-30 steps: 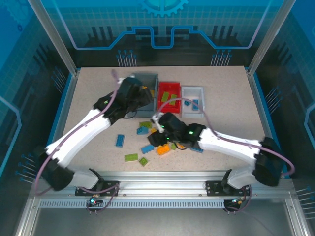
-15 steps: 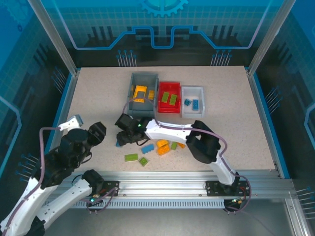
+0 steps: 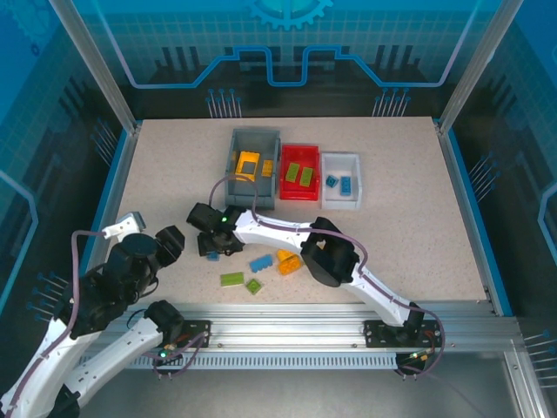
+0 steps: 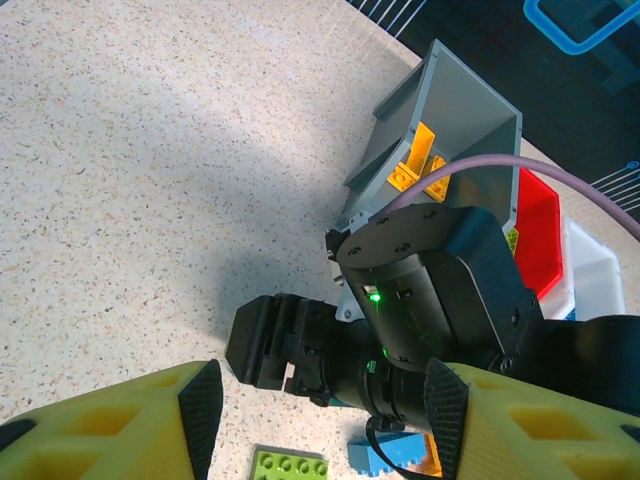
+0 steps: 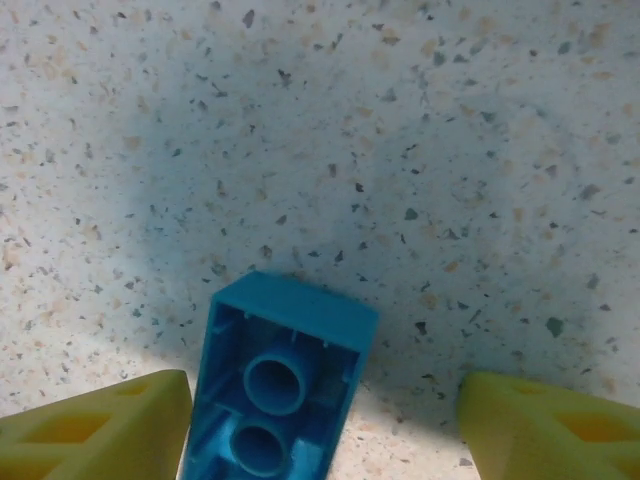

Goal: Sort the legos into containers by color

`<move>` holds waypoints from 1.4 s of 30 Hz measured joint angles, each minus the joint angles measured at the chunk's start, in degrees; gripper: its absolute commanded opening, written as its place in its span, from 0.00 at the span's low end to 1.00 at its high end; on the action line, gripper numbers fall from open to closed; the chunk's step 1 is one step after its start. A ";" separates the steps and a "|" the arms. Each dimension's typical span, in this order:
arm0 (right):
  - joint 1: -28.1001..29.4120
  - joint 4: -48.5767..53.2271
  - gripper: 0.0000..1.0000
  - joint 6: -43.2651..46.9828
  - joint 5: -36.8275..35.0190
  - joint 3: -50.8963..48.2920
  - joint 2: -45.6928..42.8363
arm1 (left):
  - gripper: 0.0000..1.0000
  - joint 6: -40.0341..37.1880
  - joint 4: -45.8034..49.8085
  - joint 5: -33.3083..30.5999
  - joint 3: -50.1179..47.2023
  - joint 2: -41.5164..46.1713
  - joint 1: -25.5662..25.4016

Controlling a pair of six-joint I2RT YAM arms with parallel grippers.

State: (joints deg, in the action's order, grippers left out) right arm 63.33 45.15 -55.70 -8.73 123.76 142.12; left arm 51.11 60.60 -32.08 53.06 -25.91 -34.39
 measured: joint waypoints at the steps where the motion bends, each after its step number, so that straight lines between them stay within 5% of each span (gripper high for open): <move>1: 0.02 0.31 0.72 -0.09 0.11 0.87 0.13 | 0.59 0.00 0.00 0.20 -0.24 -0.07 0.00; 12: 0.11 2.21 0.30 -2.69 -1.81 3.52 2.10 | 0.59 0.04 -0.22 1.81 -2.14 -0.39 0.00; 18: 0.39 0.04 0.24 -1.25 -4.42 -5.66 -3.85 | 0.59 -0.90 -3.98 6.27 -3.48 -2.62 0.00; 23: -0.74 -1.22 0.25 1.36 -8.96 -19.56 -18.82 | 0.59 -3.69 -12.17 15.10 -3.06 -10.32 -0.22; 27: -7.26 -2.86 0.25 2.62 -11.19 -29.75 -36.11 | 0.59 -5.42 -20.31 20.68 -2.80 -17.55 -0.72; 32: -23.26 -2.97 0.27 7.78 -15.54 -36.46 -51.17 | 0.59 -7.58 -30.16 23.47 0.35 -30.86 -5.88; 42: -39.52 -2.40 0.28 20.00 -14.71 -33.14 -33.86 | 0.59 -9.60 -41.97 24.48 8.02 -47.87 -13.73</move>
State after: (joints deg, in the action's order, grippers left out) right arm 23.81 42.74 -35.70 -23.44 90.63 108.27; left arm 41.52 18.63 -7.60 61.08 -73.78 -48.12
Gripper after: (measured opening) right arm 0.303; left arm 0.588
